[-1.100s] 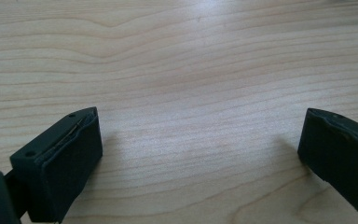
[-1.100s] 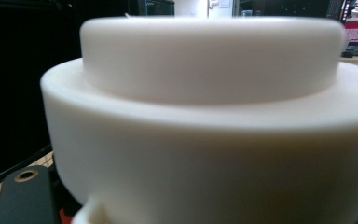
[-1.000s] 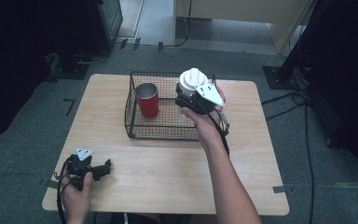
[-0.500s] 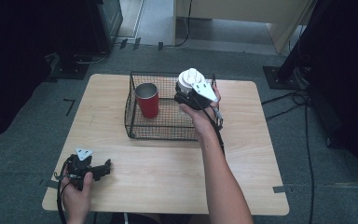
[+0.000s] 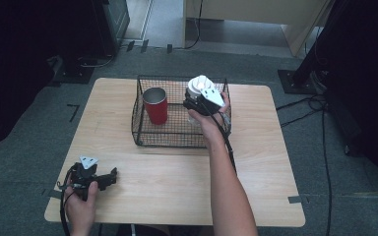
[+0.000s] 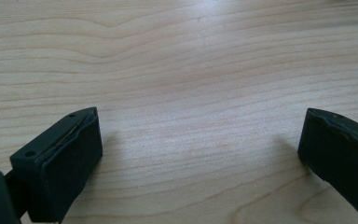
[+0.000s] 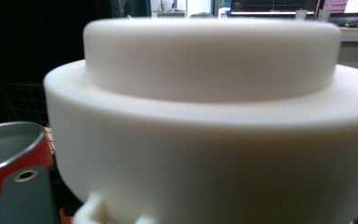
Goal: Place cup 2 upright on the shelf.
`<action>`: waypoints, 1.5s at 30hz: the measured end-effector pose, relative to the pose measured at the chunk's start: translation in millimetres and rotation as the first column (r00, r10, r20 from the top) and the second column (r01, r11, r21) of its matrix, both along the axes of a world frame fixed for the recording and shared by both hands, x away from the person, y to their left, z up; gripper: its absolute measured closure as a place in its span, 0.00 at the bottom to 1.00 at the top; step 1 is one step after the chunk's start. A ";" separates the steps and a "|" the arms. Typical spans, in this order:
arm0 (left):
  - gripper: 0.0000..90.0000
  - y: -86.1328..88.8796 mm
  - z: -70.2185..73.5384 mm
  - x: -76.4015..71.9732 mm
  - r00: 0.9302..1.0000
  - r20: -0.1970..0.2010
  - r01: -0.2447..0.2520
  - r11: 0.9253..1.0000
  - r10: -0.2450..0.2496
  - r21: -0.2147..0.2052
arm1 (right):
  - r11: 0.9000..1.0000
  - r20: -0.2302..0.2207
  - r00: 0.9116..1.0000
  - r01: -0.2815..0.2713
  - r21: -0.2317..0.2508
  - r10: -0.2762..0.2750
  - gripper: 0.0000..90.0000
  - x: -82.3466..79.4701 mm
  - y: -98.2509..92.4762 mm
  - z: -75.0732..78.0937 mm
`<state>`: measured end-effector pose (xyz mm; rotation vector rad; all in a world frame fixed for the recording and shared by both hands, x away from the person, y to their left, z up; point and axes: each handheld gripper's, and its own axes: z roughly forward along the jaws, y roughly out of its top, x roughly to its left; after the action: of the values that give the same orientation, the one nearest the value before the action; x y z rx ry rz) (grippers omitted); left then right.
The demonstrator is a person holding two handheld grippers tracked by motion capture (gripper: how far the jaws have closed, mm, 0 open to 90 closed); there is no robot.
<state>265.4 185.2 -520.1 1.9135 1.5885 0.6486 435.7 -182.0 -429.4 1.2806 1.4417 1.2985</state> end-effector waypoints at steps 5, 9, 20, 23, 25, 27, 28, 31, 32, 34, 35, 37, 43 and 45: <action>0.00 0.1 0.0 0.0 1.000 0.000 0.001 1.000 -0.001 0.001 | 1.000 -0.012 1.000 -0.004 -0.005 0.004 0.17 2.9 1.2 -6.3; 0.00 0.0 0.0 0.0 1.000 0.000 0.000 1.000 0.000 0.000 | 1.000 -0.031 0.999 -0.009 -0.018 0.008 0.17 4.0 3.3 -11.6; 0.00 0.0 0.0 0.0 1.000 0.000 0.000 1.000 0.000 0.000 | 1.000 -0.086 0.996 -0.017 0.001 0.017 0.17 5.5 1.4 -17.7; 0.00 0.0 0.0 0.0 1.000 0.000 -0.001 1.000 0.001 0.000 | 1.000 -0.093 0.995 -0.020 0.004 0.020 0.17 5.3 0.8 -17.4; 0.00 0.0 0.0 0.0 1.000 0.000 0.000 1.000 0.000 0.000 | 1.000 -0.095 0.995 -0.026 0.002 0.026 0.17 4.8 0.3 -17.2; 0.00 0.0 0.0 0.0 1.000 0.000 0.000 1.000 0.000 0.000 | 0.999 -0.098 0.995 -0.037 -0.004 0.036 0.17 3.9 -0.4 -16.9; 0.00 0.0 0.0 0.0 1.000 0.000 0.000 1.000 0.000 0.000 | 0.999 -0.099 0.994 -0.046 -0.009 0.045 0.16 3.3 -0.7 -16.7; 0.00 0.0 0.0 0.0 1.000 0.000 0.000 1.000 0.000 0.000 | 0.998 -0.101 0.993 -0.068 -0.016 0.066 0.13 1.3 -1.2 -15.9; 0.00 0.0 0.0 0.0 1.000 0.000 0.000 1.000 0.000 0.000 | 0.997 -0.103 0.992 -0.075 -0.010 0.073 0.11 0.5 -0.9 -15.3; 0.00 0.1 0.0 0.1 1.000 0.000 0.001 1.000 -0.001 0.001 | 0.996 -0.112 0.990 -0.086 0.000 0.086 0.08 -0.7 -0.5 -14.4; 0.00 0.1 0.0 0.1 1.000 0.000 0.001 1.000 -0.001 0.001 | 0.996 -0.113 0.990 -0.089 -0.004 0.088 0.07 -1.1 -0.1 -14.3; 0.00 0.1 0.0 0.1 1.000 0.000 0.001 1.000 -0.001 0.001 | 0.996 -0.108 0.990 -0.089 -0.002 0.089 0.04 -2.0 -0.2 -13.3; 0.00 0.0 0.0 0.1 1.000 0.000 0.001 1.000 -0.001 0.001 | 0.996 -0.078 0.993 -0.086 0.003 0.086 0.03 -4.2 -3.8 -7.1; 0.00 0.0 0.0 0.3 1.000 0.000 0.001 1.000 -0.001 0.001 | 0.997 -0.072 0.994 -0.076 0.010 0.077 0.03 -4.8 -5.8 -4.1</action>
<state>265.6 185.2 -520.0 1.9150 1.5878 0.6495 430.9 -187.8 -433.6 1.3002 1.5514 1.3211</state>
